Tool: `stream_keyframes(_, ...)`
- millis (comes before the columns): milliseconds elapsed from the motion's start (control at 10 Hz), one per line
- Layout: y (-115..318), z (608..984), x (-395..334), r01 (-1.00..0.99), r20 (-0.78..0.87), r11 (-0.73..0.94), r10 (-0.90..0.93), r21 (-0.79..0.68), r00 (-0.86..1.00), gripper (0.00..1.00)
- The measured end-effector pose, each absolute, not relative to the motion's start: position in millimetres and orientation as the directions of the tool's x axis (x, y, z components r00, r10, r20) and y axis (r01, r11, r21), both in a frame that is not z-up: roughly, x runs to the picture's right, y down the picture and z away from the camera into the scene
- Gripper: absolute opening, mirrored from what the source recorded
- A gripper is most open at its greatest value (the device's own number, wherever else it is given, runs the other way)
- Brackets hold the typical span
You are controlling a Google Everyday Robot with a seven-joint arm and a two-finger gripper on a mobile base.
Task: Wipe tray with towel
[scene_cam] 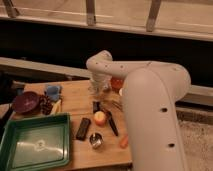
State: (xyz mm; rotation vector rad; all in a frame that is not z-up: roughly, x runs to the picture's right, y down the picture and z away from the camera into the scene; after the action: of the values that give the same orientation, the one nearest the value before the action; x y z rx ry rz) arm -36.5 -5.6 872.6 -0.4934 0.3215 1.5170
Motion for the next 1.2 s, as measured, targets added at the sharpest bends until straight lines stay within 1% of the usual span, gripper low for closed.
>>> stream_keyframes(200, -5.3, 827.1, -66.2, -0.980, -0.474, 0.070, 0.867, -0.185, 0.151, 0.00)
stream_keyframes(600, 33.4, 750.3, -136.2, -0.924, -0.429, 0.181, 0.844, -0.337, 0.322, 0.00)
stream_keyframes(700, 36.5, 744.0, -142.8, -0.917, -0.425, 0.188, 0.841, -0.352, 0.335, 0.00)
stream_keyframes(800, 51.2, 718.8, -169.0, -0.883, -0.410, 0.216, 0.823, -0.416, 0.394, 0.00)
stream_keyframes(1000, 64.8, 697.7, -190.3, -0.849, -0.400, 0.233, 0.802, -0.474, 0.444, 0.00)
stream_keyframes(1200, 64.6, 697.7, -188.9, -0.849, -0.400, 0.232, 0.803, -0.474, 0.442, 0.00)
